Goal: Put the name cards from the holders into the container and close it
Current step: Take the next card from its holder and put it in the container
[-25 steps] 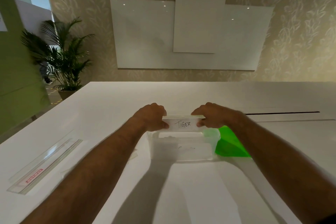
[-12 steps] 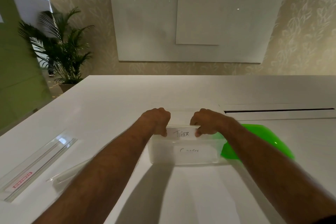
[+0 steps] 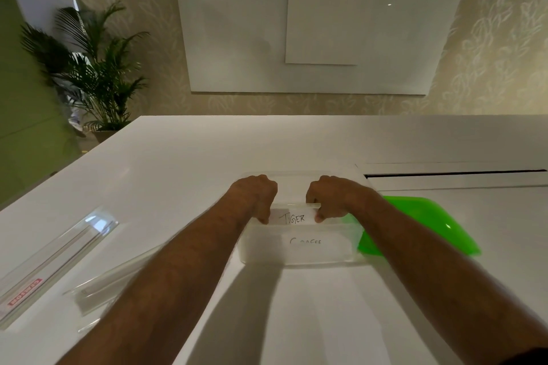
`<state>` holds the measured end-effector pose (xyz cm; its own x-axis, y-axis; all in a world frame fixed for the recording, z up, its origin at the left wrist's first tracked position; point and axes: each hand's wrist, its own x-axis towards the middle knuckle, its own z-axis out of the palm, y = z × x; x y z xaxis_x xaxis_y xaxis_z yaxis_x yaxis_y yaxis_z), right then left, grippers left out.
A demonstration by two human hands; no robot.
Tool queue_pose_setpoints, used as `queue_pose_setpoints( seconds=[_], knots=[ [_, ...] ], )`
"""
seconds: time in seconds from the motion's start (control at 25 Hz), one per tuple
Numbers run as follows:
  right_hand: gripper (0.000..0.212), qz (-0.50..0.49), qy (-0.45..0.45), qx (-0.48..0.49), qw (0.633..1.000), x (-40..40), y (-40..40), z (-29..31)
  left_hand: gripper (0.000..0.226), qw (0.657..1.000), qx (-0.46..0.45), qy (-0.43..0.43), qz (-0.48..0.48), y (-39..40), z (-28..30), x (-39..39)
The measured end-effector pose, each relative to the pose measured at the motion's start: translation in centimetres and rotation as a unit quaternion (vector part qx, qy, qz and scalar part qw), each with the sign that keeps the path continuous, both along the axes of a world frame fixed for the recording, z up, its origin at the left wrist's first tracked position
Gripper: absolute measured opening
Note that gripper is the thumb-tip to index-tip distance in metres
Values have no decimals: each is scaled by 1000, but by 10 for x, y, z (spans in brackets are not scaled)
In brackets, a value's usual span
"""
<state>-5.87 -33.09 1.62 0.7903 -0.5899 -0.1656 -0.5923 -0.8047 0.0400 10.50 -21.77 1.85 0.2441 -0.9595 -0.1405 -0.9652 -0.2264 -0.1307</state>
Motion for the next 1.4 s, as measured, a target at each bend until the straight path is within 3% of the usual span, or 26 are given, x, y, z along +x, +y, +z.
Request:
queue_pose_setpoints(
  seconds=[0.16, 0.4, 0.64, 0.8, 1.04, 1.4],
  knots=[
    [55, 5, -3, -4, 1000, 0, 2, 1, 50, 1000, -17, -12, -5, 4, -1, -2],
    [51, 9, -106, -15, 994, -9, 13, 19, 50, 997, -83, 4, 1, 15, 8, -10],
    [51, -25, -250, -120, 960, -21, 37, 36, 56, 963, -263, 52, -10, 37, 22, -20],
    [57, -25, -358, -200, 912, -28, 54, 35, 71, 927, -373, 10, -31, 55, 19, -25],
    [88, -51, -349, -237, 905, -35, 81, 18, 94, 926, -377, -36, 5, 77, 11, -37],
    [94, -66, -339, -251, 904, -47, 99, -1, 103, 924, -376, -56, 48, 104, -4, -47]
  ],
)
